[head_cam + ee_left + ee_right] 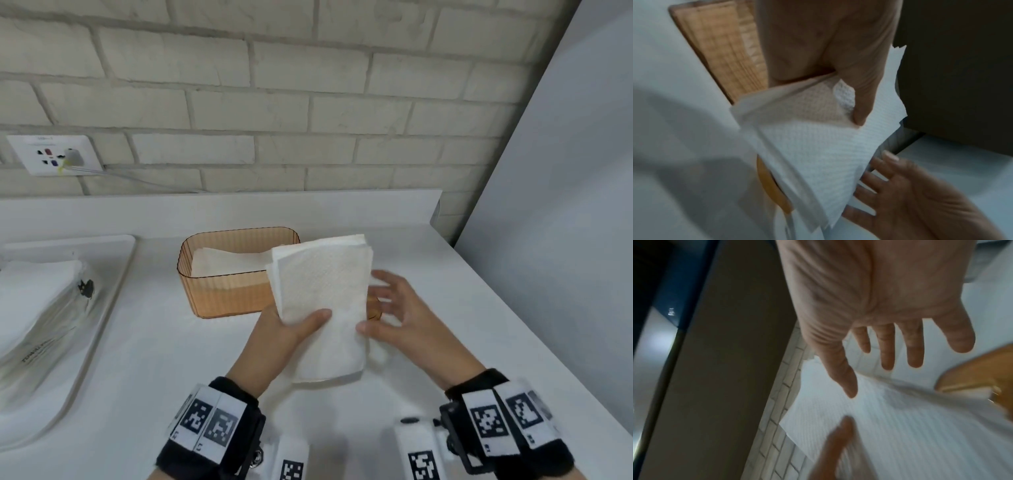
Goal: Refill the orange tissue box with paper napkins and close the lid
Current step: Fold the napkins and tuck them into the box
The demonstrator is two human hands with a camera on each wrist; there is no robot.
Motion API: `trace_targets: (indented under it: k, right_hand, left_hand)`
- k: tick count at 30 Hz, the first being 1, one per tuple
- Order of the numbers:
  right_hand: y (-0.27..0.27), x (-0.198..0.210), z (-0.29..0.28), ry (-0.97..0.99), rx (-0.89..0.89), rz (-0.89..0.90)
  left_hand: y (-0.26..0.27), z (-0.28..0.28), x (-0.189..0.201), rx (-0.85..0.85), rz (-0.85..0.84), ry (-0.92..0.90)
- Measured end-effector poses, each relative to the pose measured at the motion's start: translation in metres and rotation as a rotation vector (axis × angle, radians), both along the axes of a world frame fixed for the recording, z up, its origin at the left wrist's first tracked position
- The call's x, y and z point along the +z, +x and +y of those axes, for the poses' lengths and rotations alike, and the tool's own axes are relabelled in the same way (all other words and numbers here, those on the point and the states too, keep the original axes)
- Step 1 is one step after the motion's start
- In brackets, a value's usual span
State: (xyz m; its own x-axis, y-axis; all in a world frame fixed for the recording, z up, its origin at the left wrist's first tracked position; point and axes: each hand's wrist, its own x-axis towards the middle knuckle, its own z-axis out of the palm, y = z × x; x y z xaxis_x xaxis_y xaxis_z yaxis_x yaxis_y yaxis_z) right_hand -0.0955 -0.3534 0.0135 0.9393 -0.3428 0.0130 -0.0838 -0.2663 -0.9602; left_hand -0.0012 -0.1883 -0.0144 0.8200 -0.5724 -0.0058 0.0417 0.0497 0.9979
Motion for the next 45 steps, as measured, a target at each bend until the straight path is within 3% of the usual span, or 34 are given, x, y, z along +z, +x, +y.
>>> trace_targets:
  k: [7, 13, 22, 25, 29, 33, 35, 37, 41, 45]
  right_hand:
    - [0.009, -0.015, 0.013, 0.017, 0.002, -0.074]
    - [0.01, -0.053, 0.018, -0.071, 0.04, 0.119]
    - [0.014, -0.051, 0.021, -0.116, 0.007, 0.108]
    - [0.011, -0.05, 0.015, -0.042, -0.004, 0.088]
    - [0.01, -0.038, 0.008, 0.057, 0.004, 0.08]
    - [0.009, -0.034, 0.001, 0.15, 0.041, 0.117]
    - [0.009, -0.035, 0.001, 0.084, 0.082, 0.181]
    - [0.01, -0.034, 0.004, -0.106, 0.029, 0.205]
    - [0.01, -0.028, 0.019, -0.603, -0.164, 0.023]
    - [0.011, -0.019, 0.042, -0.673, -0.115, -0.1]
  left_hand:
    - [-0.007, -0.009, 0.004, -0.012, -0.071, -0.169]
    - [-0.011, -0.013, -0.025, -0.037, 0.042, -0.07]
    - [-0.011, -0.019, -0.022, 0.052, 0.03, -0.096]
    - [-0.009, -0.013, -0.016, 0.047, 0.051, -0.118]
    - [-0.005, -0.01, -0.007, -0.024, 0.177, -0.181]
    - [-0.007, -0.013, -0.008, -0.084, 0.457, -0.294]
    - [-0.01, -0.015, -0.007, -0.067, 0.591, -0.359]
    - [-0.012, -0.018, -0.008, -0.02, 0.651, -0.404]
    - [-0.015, -0.021, -0.014, 0.032, 0.65, -0.375]
    - [-0.025, -0.025, -0.012, -0.012, 0.594, -0.373]
